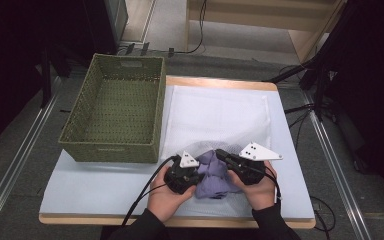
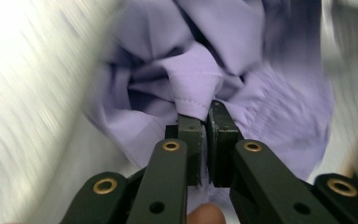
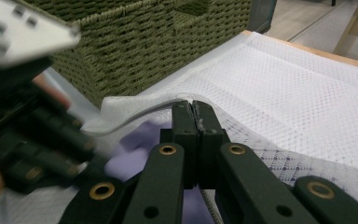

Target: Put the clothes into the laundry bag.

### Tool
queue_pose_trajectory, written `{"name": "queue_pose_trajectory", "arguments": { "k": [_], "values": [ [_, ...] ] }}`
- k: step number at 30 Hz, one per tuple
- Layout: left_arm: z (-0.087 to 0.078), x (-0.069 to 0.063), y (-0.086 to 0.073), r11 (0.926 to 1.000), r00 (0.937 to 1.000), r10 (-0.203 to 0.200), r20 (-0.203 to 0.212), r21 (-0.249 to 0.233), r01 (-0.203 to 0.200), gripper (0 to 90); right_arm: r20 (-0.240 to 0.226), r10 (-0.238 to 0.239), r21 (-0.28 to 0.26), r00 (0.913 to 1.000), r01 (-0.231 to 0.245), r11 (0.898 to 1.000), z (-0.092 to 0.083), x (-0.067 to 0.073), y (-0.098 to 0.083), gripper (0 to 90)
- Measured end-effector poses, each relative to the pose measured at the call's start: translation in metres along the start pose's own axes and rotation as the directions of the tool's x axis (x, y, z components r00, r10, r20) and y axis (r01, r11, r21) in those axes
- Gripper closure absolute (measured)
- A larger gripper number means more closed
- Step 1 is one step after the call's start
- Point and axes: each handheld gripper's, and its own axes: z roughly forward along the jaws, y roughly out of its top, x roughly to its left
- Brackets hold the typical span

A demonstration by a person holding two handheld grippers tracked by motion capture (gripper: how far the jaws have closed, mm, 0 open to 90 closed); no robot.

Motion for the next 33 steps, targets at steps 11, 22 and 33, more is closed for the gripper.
{"name": "queue_pose_trajectory", "arguments": {
  "k": [11, 22, 33],
  "values": [
    [0.010, 0.016, 0.000, 0.9981, 0.9984, -0.055, 0.009, -0.029, 0.055, 56.9, 0.002, 0.010, -0.003, 1.0000, -0.010, 1.000, -0.002, -0.005, -0.001, 90.0],
    [-0.043, 0.007, -0.017, 0.9999, 0.9869, 0.010, 0.161, -0.008, -0.009, 80.1, 0.008, 0.015, -0.001, 0.9999, -0.015, 1.000, 0.000, -0.006, -0.001, 90.0],
    [0.022, -0.016, -0.016, 0.9853, 0.9950, 0.028, 0.096, 0.165, -0.044, 90.0, 0.000, 0.013, -0.001, 0.9999, -0.013, 1.000, -0.001, -0.005, -0.001, 90.0]
  ]
}}
